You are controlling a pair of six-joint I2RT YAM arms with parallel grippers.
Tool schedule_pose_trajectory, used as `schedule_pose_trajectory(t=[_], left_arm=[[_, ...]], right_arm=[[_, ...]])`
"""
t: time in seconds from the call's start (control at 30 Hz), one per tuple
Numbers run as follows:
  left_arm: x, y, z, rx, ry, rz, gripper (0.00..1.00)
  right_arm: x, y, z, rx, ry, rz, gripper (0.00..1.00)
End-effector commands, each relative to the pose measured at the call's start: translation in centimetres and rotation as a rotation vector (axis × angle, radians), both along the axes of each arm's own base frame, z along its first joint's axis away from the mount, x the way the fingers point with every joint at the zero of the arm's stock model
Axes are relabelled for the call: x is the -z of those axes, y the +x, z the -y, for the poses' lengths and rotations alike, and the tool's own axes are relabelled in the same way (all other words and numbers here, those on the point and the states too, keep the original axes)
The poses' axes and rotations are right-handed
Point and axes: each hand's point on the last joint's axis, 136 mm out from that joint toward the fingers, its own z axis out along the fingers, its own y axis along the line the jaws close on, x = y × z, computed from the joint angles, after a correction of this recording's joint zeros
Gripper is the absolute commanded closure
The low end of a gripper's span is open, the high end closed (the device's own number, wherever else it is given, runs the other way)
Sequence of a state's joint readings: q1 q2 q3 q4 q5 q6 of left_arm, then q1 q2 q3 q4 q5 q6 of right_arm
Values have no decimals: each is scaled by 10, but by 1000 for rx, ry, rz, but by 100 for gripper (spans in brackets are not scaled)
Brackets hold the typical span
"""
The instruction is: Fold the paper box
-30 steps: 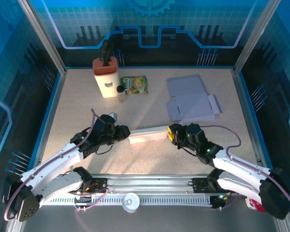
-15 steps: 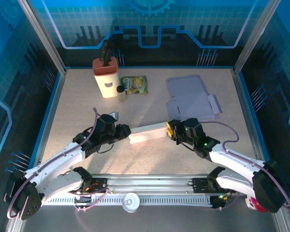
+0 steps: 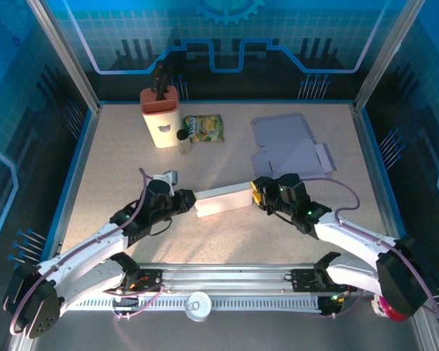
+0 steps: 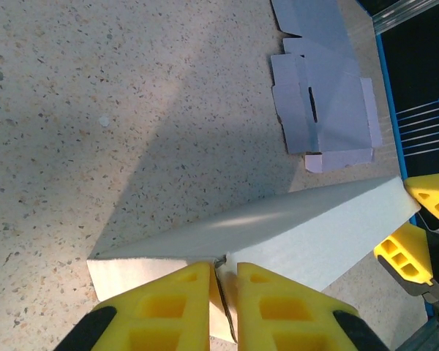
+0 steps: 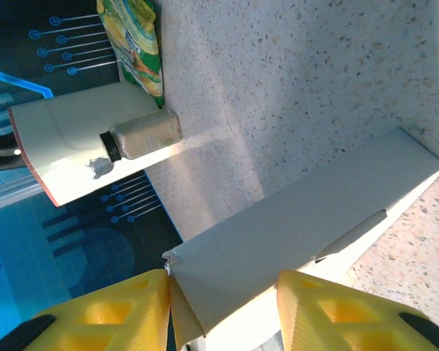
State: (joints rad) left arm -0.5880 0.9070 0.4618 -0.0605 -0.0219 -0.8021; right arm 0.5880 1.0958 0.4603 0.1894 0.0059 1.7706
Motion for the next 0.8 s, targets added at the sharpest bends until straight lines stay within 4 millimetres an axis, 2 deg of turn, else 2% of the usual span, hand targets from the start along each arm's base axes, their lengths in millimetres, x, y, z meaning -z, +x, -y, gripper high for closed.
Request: schedule_pose_trajectory(t=[0.0, 0.1, 0.23, 0.5, 0.77], left_arm=[[59, -29, -25, -2, 163, -166, 86], [56, -28, -23, -2, 152, -162, 87], [57, -28, -23, -7, 148, -168, 87], [54, -26, -20, -5, 134, -172, 89], [54, -25, -18, -10, 124, -179, 92]], right_arm=[[-2, -5, 8, -30, -76, 13, 54], [-16, -6, 5, -62, -82, 61, 50], [-26, -9, 1, -87, -77, 94, 49], [-10, -22, -5, -97, -31, 61, 57], [-12, -39, 13, -79, -80, 64, 55]])
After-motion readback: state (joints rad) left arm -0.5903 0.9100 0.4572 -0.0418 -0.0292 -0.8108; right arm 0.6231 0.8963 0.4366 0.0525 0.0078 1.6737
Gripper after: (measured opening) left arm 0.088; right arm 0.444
